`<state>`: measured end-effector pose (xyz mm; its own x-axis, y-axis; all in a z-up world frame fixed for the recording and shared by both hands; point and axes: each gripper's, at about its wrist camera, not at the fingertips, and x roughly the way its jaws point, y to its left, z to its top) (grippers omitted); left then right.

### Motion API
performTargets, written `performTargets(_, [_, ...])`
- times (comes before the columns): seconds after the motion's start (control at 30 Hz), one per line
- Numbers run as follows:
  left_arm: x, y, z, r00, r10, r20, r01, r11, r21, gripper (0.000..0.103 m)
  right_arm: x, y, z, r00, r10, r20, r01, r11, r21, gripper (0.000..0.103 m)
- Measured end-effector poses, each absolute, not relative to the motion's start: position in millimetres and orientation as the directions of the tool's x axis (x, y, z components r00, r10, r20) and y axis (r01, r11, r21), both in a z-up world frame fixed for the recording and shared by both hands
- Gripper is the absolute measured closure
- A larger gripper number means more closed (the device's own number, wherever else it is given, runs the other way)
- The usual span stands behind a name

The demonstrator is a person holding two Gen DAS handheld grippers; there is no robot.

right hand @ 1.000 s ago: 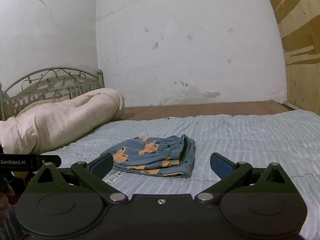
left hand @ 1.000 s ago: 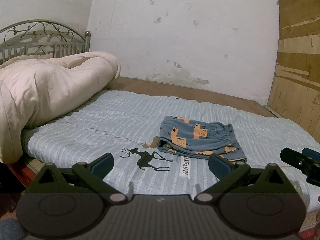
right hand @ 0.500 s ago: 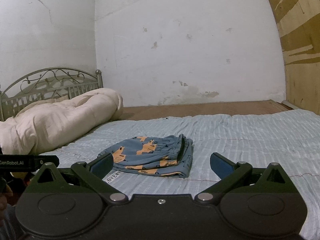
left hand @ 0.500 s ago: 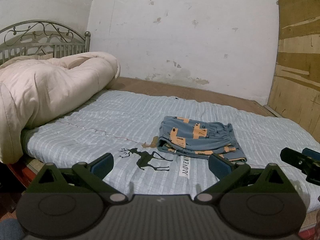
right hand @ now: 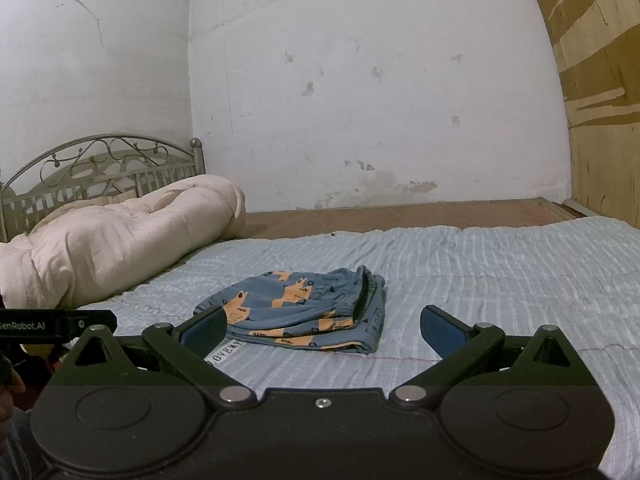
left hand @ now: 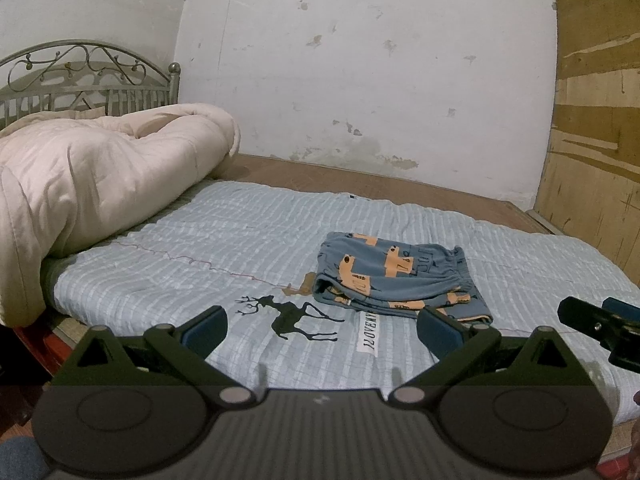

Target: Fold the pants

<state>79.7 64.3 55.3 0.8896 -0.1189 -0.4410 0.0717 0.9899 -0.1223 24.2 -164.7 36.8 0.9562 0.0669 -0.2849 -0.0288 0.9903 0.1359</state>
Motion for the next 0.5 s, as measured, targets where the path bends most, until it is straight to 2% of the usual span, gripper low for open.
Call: performTargets(0.5, [80.0, 62.8, 52.7, 0.888, -0.086, -0.452, 0.044, 0.994, -0.104, 0.001, 24.5, -164.7, 34.2, 0.953, 0.068, -0.296, -0.029, 0.99, 0.135, 0.001])
